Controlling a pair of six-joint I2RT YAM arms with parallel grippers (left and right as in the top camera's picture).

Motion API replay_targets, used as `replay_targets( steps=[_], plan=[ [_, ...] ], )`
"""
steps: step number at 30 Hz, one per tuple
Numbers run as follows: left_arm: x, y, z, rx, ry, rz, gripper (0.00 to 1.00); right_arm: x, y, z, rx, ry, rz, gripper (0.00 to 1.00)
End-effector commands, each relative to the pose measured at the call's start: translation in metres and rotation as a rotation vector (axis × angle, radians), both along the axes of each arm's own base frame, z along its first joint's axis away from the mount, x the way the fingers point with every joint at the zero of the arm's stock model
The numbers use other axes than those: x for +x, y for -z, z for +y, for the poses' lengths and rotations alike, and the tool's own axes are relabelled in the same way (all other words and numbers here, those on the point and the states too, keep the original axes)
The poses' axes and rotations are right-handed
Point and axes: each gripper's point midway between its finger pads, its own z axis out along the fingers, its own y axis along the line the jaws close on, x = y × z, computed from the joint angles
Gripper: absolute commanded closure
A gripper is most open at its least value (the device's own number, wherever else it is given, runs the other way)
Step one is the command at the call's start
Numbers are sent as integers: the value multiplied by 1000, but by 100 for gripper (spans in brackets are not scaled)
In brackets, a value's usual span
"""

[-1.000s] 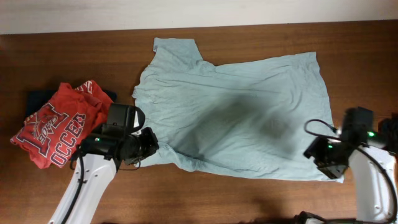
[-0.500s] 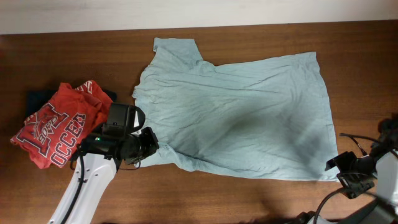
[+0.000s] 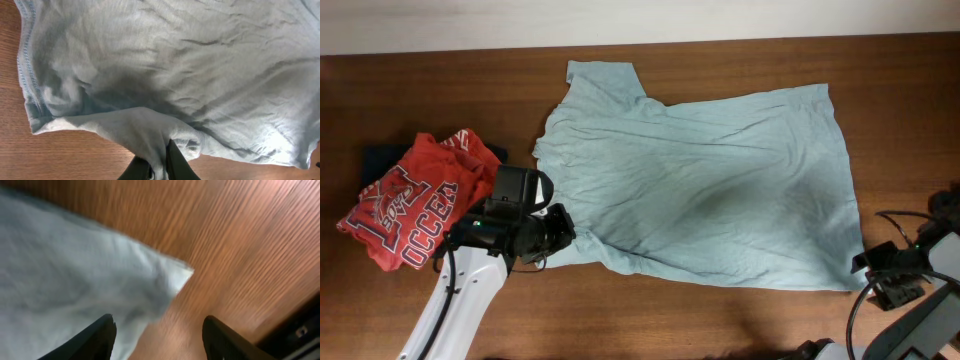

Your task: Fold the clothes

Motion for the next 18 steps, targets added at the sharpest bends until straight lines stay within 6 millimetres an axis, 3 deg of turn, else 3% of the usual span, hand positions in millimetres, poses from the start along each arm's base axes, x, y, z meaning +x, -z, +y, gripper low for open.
replay_targets(
  steps=[1, 6, 18],
  plan=[
    [7, -5, 2, 11, 4, -28, 90, 0, 0, -13, -50, 35, 14, 40],
    [9, -5, 2, 9, 4, -35, 90, -1, 4, -12, -53, 35, 12, 40],
    [9, -5, 2, 9, 4, -35, 90, -11, 35, -1, -57, 43, 8, 42]
  ],
)
